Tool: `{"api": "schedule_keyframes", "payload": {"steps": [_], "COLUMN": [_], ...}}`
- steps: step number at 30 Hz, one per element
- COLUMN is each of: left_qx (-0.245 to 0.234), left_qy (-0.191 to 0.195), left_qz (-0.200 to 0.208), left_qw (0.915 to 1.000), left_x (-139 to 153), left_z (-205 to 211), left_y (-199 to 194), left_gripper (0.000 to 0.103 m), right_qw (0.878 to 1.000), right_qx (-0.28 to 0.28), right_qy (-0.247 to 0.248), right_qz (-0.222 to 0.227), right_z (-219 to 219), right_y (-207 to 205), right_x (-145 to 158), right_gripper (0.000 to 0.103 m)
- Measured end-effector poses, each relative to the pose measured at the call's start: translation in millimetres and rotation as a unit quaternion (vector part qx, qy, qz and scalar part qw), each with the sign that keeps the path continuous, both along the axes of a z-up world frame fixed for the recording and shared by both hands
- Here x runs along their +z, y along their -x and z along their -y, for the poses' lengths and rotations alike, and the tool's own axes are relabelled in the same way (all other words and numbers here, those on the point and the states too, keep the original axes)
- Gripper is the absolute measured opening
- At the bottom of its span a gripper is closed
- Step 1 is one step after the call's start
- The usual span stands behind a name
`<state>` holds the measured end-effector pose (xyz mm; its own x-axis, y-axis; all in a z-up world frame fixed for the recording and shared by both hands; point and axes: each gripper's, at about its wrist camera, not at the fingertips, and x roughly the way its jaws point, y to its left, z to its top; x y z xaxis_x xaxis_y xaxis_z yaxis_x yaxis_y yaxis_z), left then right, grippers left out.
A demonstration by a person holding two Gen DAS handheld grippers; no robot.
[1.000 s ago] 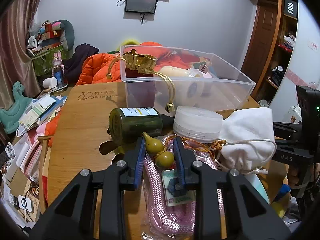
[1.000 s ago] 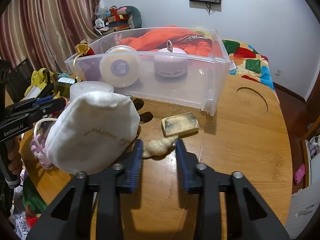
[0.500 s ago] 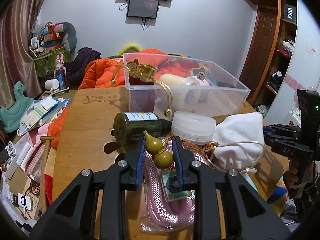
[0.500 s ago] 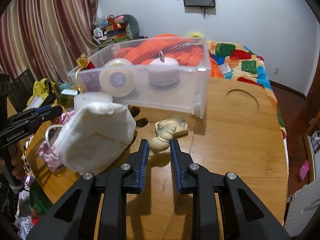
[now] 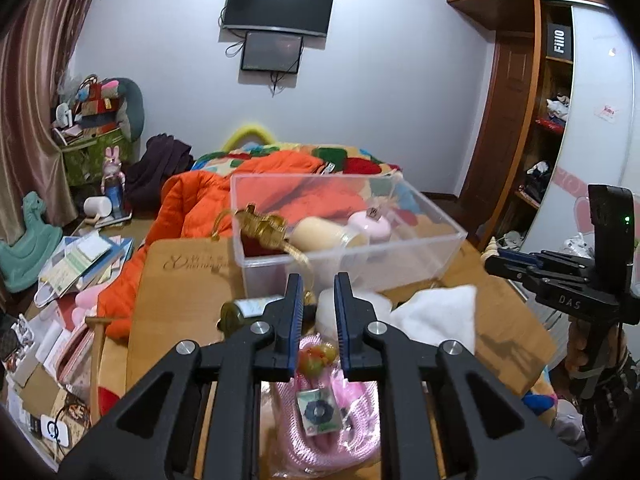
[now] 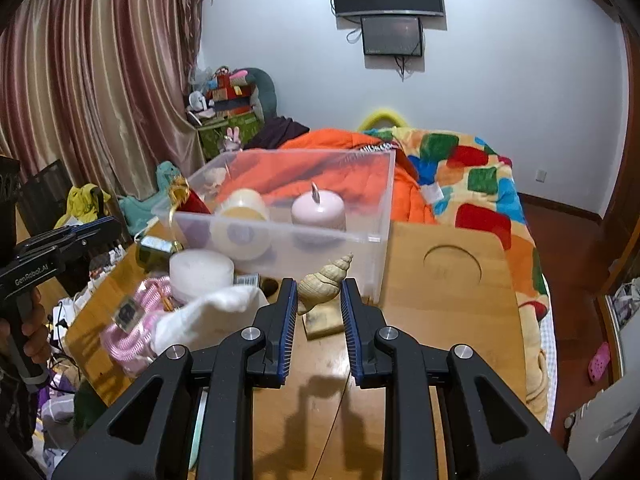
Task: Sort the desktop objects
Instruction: 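Lift the pink rope bundle with the left tool while the right tool lifts the seashell, then carry the green gourd pendant and seashell over the clear bin with both tools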
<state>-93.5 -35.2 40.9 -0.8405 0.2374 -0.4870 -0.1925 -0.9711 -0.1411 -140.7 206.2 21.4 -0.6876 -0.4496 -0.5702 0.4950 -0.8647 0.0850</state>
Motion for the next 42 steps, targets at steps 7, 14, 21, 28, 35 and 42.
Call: {"api": "schedule_keyframes", "payload": {"steps": [7,14,21,28,35,42], "left_qx": [-0.005,-0.018,-0.024,0.009,0.026,0.023], "left_qy": [0.006,0.013,0.036,0.077,0.051,0.033], "left_qz": [0.009,0.063,0.075,0.066,0.065,0.05], "left_qw": [0.9999,0.9978,0.9962,0.9948,0.9963,0.9979], "left_x": [-5,-35,-53,-63,-57,-42], "left_z": [-1,-3,-10,-18,-4,2], "left_y": [5,4,0,7,0,-8], "left_gripper": [0.015,0.03,0.053,0.034,0.02,0.011], "right_qw": [1.0,1.0,1.0,0.999,0.999,0.999], "right_qx": [0.01,0.018,0.023,0.029,0.04,0.05], "right_qy": [0.008,0.008,0.012,0.006,0.005,0.014], "right_qz": [-0.005,0.014,0.012,0.015,0.015,0.012], "right_z": [1,4,7,12,21,26], "right_y": [1,3,4,3,3,2], "right_x": [7,-5,-4,-3,-3,2], "right_gripper": [0.02,0.02,0.02,0.02,0.02,0.02]}}
